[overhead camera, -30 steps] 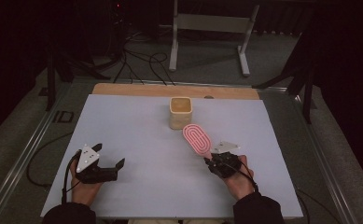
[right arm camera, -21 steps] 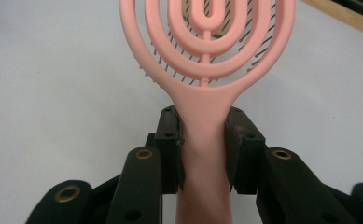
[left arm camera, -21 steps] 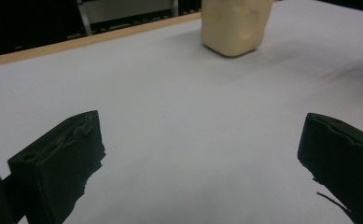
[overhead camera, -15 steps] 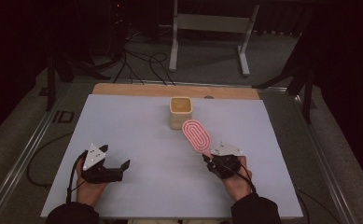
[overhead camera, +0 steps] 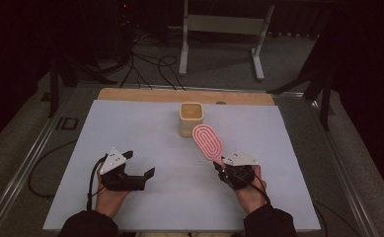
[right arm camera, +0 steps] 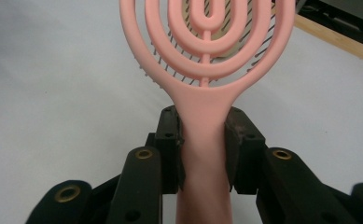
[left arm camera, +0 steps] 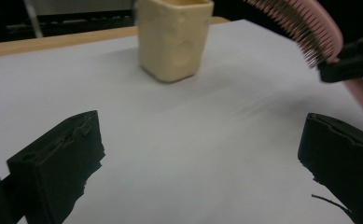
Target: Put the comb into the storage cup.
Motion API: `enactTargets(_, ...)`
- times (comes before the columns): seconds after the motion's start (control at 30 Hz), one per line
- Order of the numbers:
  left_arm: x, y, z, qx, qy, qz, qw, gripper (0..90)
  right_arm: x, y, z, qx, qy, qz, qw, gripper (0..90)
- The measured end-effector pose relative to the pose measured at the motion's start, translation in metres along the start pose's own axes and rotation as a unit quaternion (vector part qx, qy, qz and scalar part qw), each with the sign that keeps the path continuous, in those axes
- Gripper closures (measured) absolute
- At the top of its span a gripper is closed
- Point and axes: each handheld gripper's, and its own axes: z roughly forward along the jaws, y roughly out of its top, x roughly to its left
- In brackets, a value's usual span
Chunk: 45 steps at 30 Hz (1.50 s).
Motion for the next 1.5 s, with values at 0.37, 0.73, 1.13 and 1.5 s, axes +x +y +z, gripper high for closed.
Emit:
enactTargets(0.37, -0.023, 0.025, 0.023, -0.007, -0.033, 0.012, 0.9994, 0.1, 0.002, 0.002, -0.004, -0.013, 0.0, 0.002, 0.9999, 69.8)
enactTargets(0.73, -0.039, 0.044, 0.044, 0.0, -0.052, 0.009, 0.9986, 0.1, 0.005, 0.003, -0.005, -0.02, 0.003, 0.001, 0.9998, 69.8)
enactTargets(1.13, -0.052, 0.053, 0.07, 0.011, -0.063, -0.001, 0.9979, 0.1, 0.008, 0.004, -0.004, -0.023, 0.004, 0.004, 0.9997, 69.8)
enactTargets(1.5, -0.067, 0.061, 0.097, 0.031, -0.068, -0.007, 0.9972, 0.1, 0.012, 0.005, -0.004, -0.026, 0.006, -0.002, 0.9996, 69.8)
